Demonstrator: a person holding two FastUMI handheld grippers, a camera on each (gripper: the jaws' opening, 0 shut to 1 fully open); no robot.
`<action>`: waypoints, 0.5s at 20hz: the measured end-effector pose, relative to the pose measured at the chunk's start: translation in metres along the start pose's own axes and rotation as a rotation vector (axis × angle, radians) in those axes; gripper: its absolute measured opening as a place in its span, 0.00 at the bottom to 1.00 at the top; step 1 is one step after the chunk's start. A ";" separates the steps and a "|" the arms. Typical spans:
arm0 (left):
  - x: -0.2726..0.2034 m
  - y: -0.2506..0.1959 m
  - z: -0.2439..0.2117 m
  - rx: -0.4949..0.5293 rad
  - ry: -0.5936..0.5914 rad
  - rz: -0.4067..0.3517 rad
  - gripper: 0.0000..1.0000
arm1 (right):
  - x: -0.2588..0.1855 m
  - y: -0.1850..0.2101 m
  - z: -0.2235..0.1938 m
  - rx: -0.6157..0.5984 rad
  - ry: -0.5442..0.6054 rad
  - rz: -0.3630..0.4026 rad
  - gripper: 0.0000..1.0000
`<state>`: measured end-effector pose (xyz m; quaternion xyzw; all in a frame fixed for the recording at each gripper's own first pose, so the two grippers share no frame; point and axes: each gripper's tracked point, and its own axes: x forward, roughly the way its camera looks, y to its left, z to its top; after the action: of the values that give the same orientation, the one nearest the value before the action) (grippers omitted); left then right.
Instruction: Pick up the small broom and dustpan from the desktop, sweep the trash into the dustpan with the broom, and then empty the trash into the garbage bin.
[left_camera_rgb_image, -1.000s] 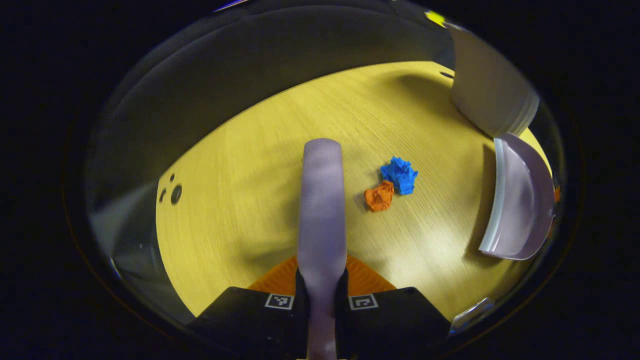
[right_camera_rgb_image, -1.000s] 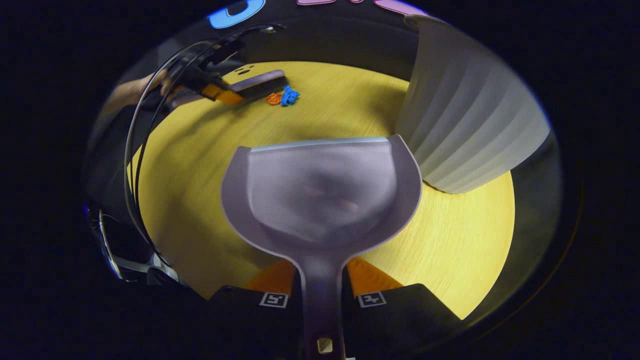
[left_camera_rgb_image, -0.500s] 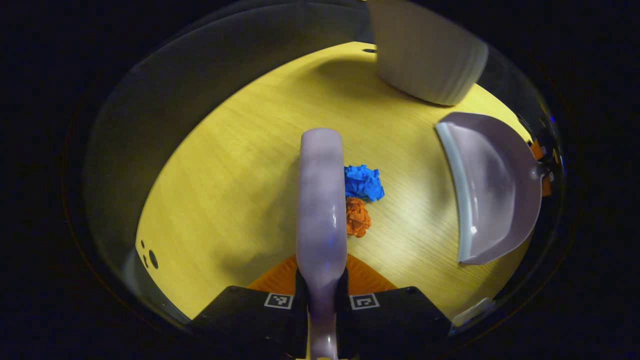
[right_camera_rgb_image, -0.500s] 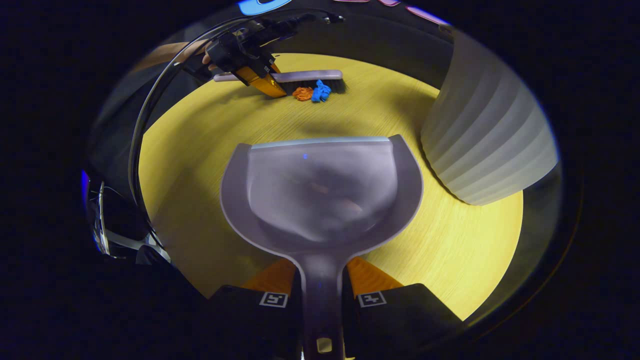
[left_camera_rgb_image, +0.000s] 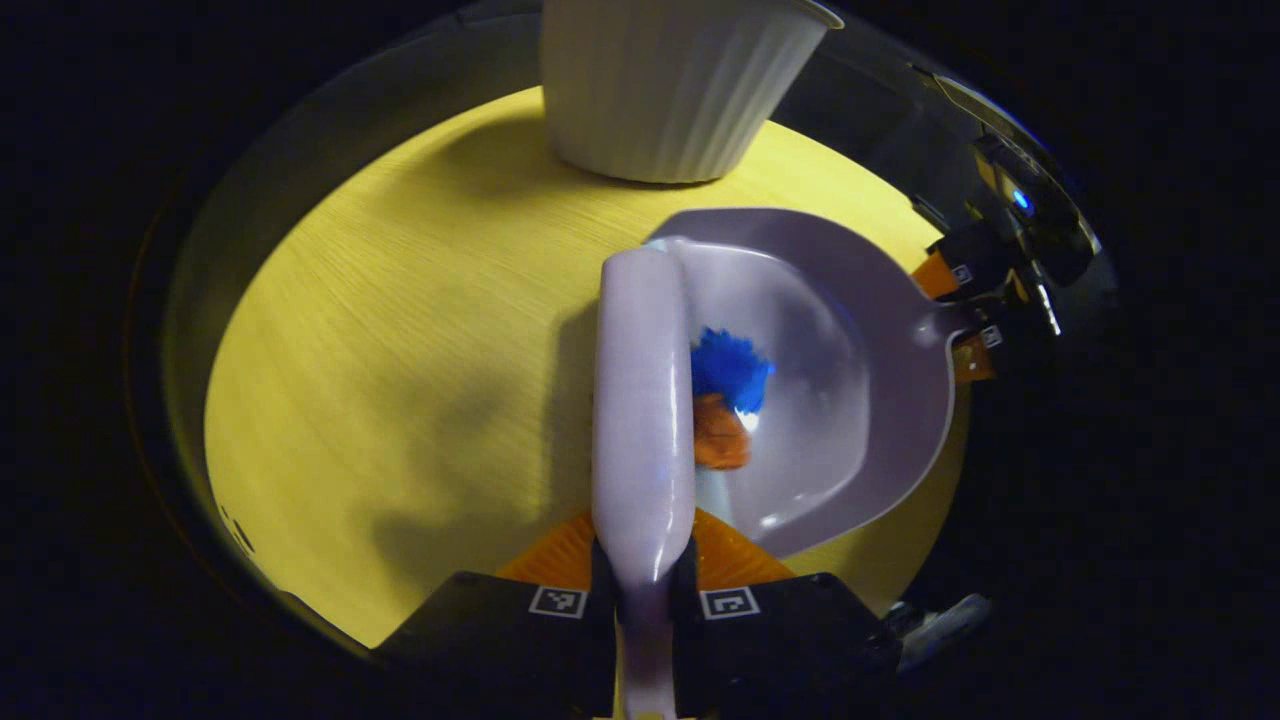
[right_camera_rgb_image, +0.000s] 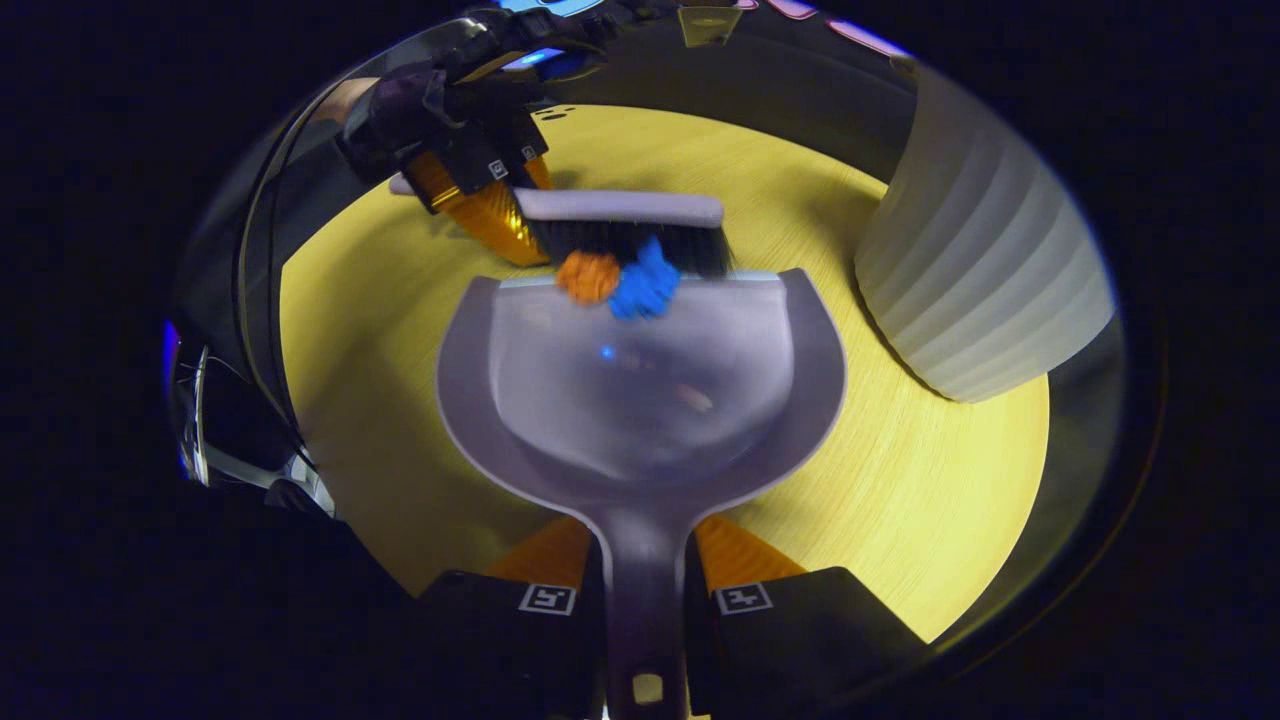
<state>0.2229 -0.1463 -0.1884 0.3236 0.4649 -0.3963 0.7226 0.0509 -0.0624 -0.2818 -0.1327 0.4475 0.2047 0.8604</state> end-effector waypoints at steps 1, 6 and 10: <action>0.000 -0.007 -0.002 -0.007 0.000 -0.005 0.27 | 0.001 0.001 -0.001 -0.002 -0.004 0.003 0.35; -0.007 -0.034 -0.010 -0.142 -0.074 0.027 0.27 | -0.004 -0.003 -0.001 0.005 -0.032 -0.020 0.35; -0.018 -0.052 -0.013 -0.317 -0.234 0.075 0.27 | -0.004 -0.006 -0.004 0.054 -0.040 -0.022 0.35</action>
<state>0.1675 -0.1558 -0.1815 0.1743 0.4221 -0.3259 0.8278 0.0488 -0.0699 -0.2809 -0.1102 0.4343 0.1854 0.8746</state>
